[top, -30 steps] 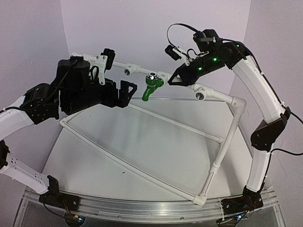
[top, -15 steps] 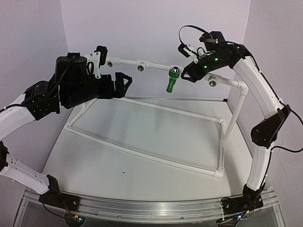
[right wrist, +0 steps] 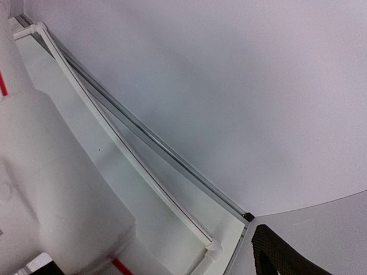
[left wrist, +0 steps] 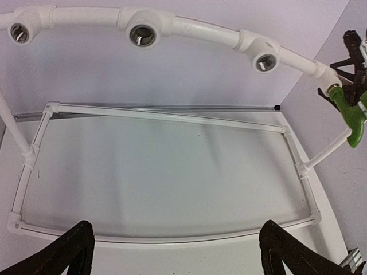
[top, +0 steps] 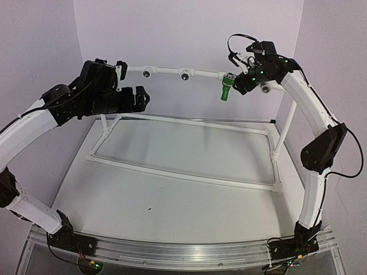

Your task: Install the water faucets

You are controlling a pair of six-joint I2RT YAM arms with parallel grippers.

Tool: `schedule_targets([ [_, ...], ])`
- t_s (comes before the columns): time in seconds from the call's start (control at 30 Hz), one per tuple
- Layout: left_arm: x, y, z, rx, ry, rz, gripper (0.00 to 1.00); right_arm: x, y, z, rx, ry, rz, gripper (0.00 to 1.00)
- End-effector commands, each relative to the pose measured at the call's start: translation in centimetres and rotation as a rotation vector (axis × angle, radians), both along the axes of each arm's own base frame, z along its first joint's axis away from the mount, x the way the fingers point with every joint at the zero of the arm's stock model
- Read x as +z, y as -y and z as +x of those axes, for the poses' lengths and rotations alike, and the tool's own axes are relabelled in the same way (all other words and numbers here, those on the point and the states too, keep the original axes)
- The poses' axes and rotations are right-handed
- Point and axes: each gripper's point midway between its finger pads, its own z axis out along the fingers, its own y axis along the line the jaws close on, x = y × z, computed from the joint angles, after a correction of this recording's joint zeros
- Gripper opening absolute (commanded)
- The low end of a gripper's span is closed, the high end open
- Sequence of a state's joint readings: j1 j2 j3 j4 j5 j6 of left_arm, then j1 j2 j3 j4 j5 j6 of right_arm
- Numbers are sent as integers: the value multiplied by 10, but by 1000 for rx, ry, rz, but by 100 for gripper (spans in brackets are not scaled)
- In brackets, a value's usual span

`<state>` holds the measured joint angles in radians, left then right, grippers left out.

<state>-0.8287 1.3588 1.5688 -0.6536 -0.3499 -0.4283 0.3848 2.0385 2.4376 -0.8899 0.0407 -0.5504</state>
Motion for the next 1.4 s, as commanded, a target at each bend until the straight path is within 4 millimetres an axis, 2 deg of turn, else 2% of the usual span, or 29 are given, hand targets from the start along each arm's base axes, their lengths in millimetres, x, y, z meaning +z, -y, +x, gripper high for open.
schedule_targets([
  [0.0, -27, -9, 5, -5, -126, 3, 100, 12, 55, 40, -197, 106, -18, 87],
  [0.2, -81, -34, 19, 35, -282, 54, 100, 23, 84, 60, -270, 178, -15, 90],
  [0.3, -108, -50, 31, 68, -358, 72, 99, 24, 89, 64, -292, 190, -2, 91],
  [0.4, -134, -60, 46, 80, -424, 104, 96, 26, 88, 63, -290, 194, 15, 91],
  [0.57, -180, -68, 67, 86, -531, 211, 85, 21, 85, 60, -262, 179, 8, 84],
  [0.83, -242, -92, 97, 137, -647, 282, 71, 12, 83, 54, -254, 147, 20, 85],
  [1.13, -308, -138, 97, 203, -772, 331, 65, 3, 82, 50, -242, 120, 12, 85],
  [1.37, -337, -156, 97, 217, -799, 365, 61, -1, 80, 49, -230, 109, 16, 85],
])
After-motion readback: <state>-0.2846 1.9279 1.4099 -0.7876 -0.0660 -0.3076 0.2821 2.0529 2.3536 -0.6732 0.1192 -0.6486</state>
